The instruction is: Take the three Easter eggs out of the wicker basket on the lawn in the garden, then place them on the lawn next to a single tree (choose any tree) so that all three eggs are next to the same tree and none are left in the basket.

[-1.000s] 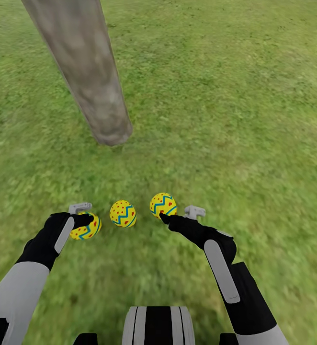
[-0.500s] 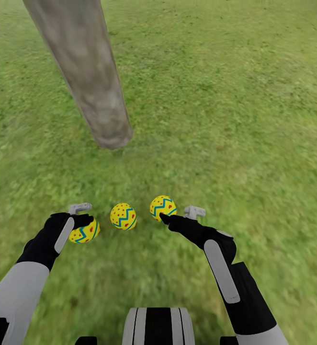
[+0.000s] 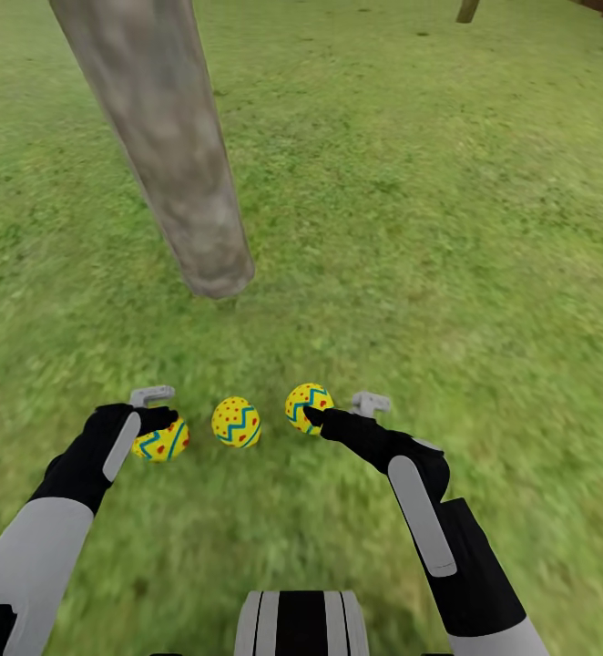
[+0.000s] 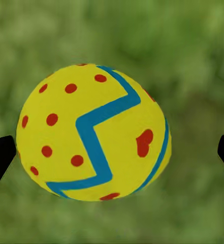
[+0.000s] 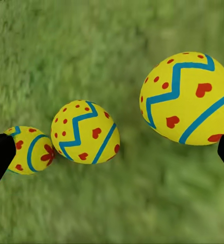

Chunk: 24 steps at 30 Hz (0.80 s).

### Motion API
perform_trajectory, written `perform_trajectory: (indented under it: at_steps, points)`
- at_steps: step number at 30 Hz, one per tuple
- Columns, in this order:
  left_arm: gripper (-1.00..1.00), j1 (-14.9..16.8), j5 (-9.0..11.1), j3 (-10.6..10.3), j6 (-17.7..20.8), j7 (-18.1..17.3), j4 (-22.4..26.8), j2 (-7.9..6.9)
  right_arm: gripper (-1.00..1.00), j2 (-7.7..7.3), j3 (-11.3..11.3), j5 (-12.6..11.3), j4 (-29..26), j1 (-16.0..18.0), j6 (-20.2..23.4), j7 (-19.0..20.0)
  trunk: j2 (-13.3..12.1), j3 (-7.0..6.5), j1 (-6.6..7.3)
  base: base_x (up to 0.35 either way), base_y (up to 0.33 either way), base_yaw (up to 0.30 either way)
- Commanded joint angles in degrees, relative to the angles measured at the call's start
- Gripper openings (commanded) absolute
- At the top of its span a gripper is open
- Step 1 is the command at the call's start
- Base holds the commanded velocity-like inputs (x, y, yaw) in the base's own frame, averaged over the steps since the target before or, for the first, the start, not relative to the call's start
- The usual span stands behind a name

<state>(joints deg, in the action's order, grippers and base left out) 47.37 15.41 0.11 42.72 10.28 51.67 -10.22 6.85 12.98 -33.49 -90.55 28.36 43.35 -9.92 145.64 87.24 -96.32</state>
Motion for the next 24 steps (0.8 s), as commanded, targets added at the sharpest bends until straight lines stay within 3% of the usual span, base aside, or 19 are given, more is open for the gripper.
perform_trajectory:
  at_steps: [1, 12, 24]
  points:
    - [1.0, 0.0, 0.6, 0.0, 0.3, 0.4, 0.1, -0.03, 1.0, 0.01, 0.0, -0.6, -0.1, 0.0, 0.2, -0.6, 0.0, -0.19, 0.03, 0.0, 0.0, 0.0]
    - [1.0, 0.0, 0.3, 0.0, 2.5, 0.5, -0.4, 0.09, 1.0, 0.08, 0.1, -0.6, 0.0, 0.0, 0.2, -0.6, -0.1, -2.63, 0.31, -0.001, 0.0, 0.0]
    - [1.0, 0.0, 0.1, -0.1, 2.7, 0.5, -0.2, 0.11, 1.0, 0.09, 0.1, -0.6, 0.1, 0.0, 0.2, -0.6, -0.3, -5.29, 0.62, -0.102, 0.0, 0.0]
